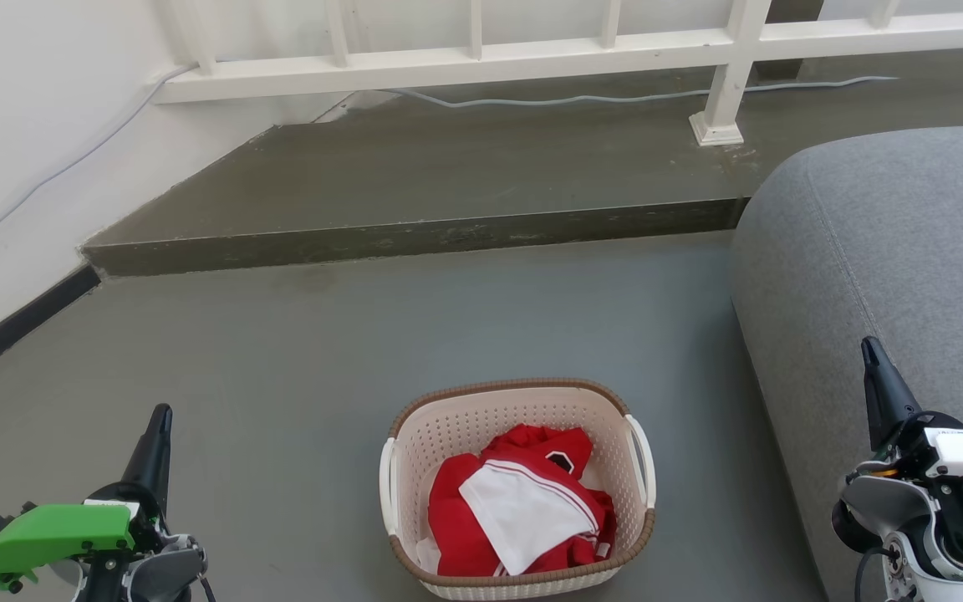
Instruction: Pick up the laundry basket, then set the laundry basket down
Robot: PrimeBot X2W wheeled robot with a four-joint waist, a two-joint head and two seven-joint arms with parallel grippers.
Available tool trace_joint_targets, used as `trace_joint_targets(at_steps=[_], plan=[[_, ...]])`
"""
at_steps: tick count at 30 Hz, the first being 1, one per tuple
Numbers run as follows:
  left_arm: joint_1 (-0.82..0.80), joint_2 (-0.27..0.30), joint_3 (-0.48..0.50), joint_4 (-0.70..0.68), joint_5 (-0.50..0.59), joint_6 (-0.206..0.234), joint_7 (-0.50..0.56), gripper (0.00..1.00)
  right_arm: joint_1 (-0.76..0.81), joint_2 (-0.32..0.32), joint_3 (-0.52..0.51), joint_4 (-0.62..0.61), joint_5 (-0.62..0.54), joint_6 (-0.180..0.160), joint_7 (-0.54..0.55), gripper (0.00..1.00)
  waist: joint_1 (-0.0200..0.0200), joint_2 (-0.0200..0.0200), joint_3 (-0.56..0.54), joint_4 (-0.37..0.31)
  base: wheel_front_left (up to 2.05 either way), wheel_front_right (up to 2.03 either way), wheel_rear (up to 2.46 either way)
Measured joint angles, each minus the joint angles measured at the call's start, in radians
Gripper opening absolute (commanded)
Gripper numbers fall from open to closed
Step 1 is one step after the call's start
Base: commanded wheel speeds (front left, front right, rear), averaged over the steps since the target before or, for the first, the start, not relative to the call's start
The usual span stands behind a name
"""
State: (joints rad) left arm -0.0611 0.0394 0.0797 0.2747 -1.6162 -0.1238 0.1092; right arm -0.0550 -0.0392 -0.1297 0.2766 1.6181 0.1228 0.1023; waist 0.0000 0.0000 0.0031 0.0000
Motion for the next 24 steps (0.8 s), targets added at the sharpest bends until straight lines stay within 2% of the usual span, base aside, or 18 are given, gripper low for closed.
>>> trace_joint_targets(at_steps=[17, 18, 24], plan=[[0.000, 0.000, 0.000, 0.000, 0.000, 0.000, 0.000, 0.00, 0.000, 0.000, 0.000, 0.000, 0.000, 0.000, 0.000, 0.00, 0.0000, 0.0000, 0.000, 0.000, 0.00, 0.00, 0.00], [0.003, -0.002, -0.001, 0.009, 0.000, 0.001, 0.000, 1.00, 0.004, 0.002, 0.001, 0.007, 0.000, 0.000, 0.000, 1.00, 0.0000, 0.0000, 0.000, 0.000, 0.00, 0.00, 0.00], [0.036, -0.021, -0.012, 0.040, 0.000, 0.001, -0.004, 1.00, 0.045, 0.022, 0.005, 0.042, 0.000, -0.001, -0.002, 1.00, 0.0000, 0.0000, 0.000, 0.000, 0.00, 0.00, 0.00]])
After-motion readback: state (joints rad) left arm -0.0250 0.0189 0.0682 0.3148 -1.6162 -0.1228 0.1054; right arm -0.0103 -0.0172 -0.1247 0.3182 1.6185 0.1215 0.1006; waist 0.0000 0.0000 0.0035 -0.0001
